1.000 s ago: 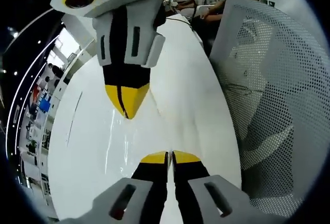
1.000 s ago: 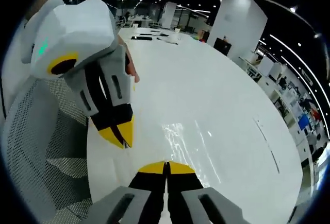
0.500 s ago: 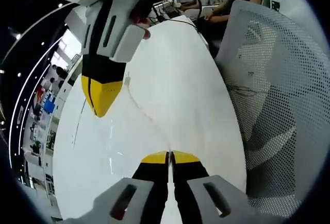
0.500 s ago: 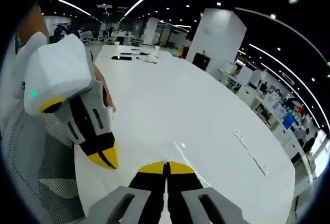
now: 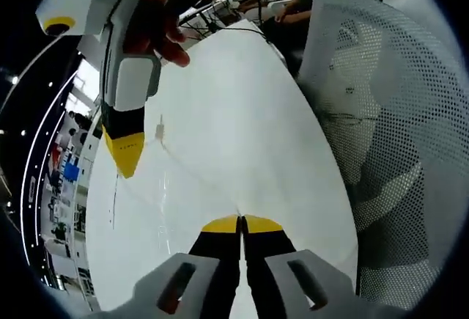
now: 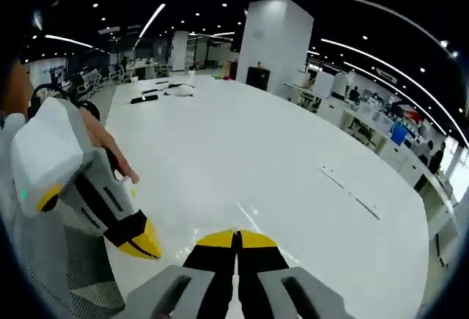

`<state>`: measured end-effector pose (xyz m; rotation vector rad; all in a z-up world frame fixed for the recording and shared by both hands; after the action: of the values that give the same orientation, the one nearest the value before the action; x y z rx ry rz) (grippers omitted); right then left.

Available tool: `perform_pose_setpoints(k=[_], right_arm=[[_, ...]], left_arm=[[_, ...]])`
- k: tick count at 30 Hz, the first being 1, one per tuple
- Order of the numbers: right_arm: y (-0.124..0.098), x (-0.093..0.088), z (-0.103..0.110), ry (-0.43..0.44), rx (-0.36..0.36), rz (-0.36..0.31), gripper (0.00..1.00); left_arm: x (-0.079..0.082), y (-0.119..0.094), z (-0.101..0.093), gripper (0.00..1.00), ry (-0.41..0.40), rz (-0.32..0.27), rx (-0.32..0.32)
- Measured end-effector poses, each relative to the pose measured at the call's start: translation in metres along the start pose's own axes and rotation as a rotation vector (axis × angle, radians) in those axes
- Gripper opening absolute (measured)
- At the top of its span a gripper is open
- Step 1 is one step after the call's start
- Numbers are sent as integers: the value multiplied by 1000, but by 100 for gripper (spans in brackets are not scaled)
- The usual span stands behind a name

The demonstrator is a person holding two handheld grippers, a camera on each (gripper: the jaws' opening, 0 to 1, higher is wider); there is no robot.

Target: Open the resealable bag by pulling the two sides of the seal apart until the entire bag opening is separated and visibly accessible.

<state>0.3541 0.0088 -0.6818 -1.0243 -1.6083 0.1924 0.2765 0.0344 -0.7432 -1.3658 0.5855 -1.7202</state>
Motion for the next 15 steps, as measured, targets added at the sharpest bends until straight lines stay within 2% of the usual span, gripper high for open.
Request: perform_pose_setpoints(k=[8,11,15], right_arm=[[1,-7,6,12,28,15,0],[4,-12,12,-15,43,30,0],[7,-16,16,-55,50,37,0]], left_arm=[[-3,-2,5,0,-36,-16,32],[-5,-4,12,0,-38,-27,70],[-9,-6,15,4,-87,-35,79]])
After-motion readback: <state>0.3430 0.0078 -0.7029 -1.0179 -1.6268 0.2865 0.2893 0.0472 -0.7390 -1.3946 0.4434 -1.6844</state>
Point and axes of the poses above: the point that each gripper's makers call its tool centre point, and the gripper's own axes: y roughly forward along the fingers, z roughly to its left, x roughly out of its top, the point moved 1 cm from there along -y, roughly backward along the fingers, and after that the axes turned 14 degrees about -y, right-handed, at the moved point
